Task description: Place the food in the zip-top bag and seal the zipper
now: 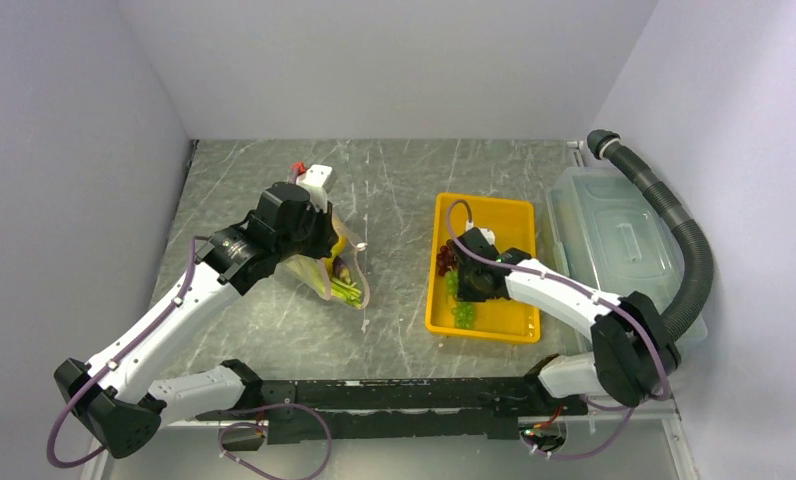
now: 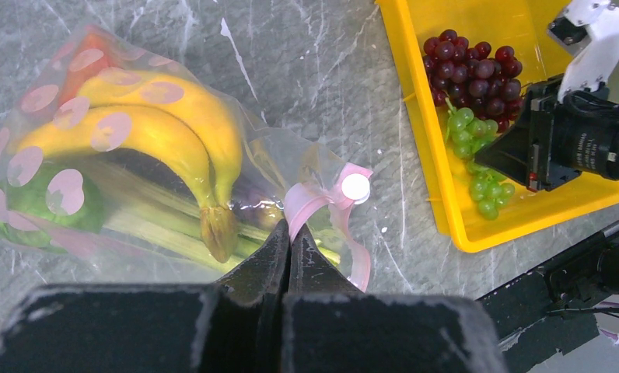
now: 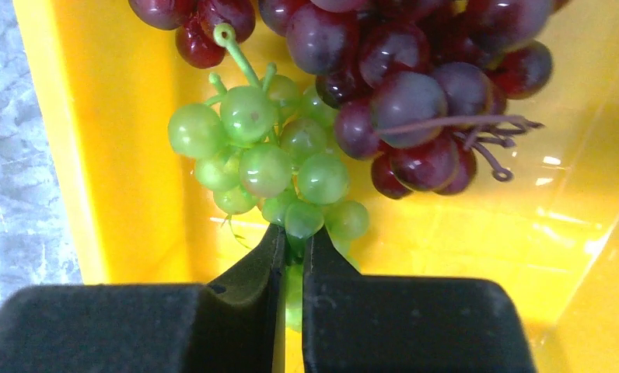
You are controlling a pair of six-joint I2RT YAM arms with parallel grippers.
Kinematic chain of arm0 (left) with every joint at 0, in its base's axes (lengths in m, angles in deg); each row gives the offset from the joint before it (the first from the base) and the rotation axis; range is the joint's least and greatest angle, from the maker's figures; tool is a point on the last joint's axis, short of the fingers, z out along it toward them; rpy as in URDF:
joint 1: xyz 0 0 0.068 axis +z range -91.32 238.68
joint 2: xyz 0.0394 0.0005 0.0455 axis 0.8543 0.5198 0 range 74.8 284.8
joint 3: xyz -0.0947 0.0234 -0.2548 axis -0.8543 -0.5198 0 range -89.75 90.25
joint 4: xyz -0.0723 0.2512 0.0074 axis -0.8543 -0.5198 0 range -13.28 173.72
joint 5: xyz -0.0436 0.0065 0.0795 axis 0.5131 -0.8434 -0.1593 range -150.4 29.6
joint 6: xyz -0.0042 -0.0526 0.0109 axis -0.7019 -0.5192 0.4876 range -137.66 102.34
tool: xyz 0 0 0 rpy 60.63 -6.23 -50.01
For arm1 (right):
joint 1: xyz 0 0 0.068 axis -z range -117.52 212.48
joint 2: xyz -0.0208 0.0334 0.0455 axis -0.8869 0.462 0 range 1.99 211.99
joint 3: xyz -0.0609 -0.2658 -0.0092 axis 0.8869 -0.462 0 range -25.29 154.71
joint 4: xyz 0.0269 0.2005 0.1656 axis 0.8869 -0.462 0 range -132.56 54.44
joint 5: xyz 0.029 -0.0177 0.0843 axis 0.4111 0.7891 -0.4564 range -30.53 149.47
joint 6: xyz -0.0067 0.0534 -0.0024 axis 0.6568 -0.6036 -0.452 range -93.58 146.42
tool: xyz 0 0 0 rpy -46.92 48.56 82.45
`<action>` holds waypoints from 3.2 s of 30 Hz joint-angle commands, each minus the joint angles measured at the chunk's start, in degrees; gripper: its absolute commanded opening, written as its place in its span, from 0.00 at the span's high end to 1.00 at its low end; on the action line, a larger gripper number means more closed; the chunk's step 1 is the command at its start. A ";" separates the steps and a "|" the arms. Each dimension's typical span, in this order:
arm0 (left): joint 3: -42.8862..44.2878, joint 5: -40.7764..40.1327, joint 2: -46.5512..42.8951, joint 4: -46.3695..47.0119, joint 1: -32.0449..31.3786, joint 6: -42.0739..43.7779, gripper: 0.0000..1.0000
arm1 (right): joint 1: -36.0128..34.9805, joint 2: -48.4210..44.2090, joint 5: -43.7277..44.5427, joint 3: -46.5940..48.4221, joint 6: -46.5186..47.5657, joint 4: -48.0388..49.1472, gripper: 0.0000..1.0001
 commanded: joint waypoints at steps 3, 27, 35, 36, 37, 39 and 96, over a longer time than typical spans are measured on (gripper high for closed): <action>1.26 -0.41 -1.77 2.07 0.28 0.64 1.00 | 0.16 -7.32 4.82 3.11 0.57 -5.47 1.00; 1.24 -0.12 -1.26 2.21 0.36 0.45 1.00 | -1.12 -25.62 -12.57 15.62 6.99 -4.66 1.00; 1.21 0.13 -1.17 2.24 0.48 0.45 1.00 | -7.30 -23.17 -21.38 18.91 9.28 -0.31 1.00; 1.24 0.09 -1.25 2.24 0.46 0.45 1.00 | -8.64 -22.38 -20.91 19.66 9.39 -0.31 1.00; 1.20 0.10 -1.26 2.23 0.49 0.45 1.00 | -10.02 -21.49 -20.31 20.34 9.48 -0.39 1.00; 1.19 0.17 -1.26 2.30 0.50 0.41 1.00 | -12.61 -19.46 -19.19 21.85 9.42 -0.61 1.00; 1.44 3.68 -0.73 2.51 0.80 0.28 1.00 | -19.59 18.97 -6.83 41.75 -6.37 12.55 1.00</action>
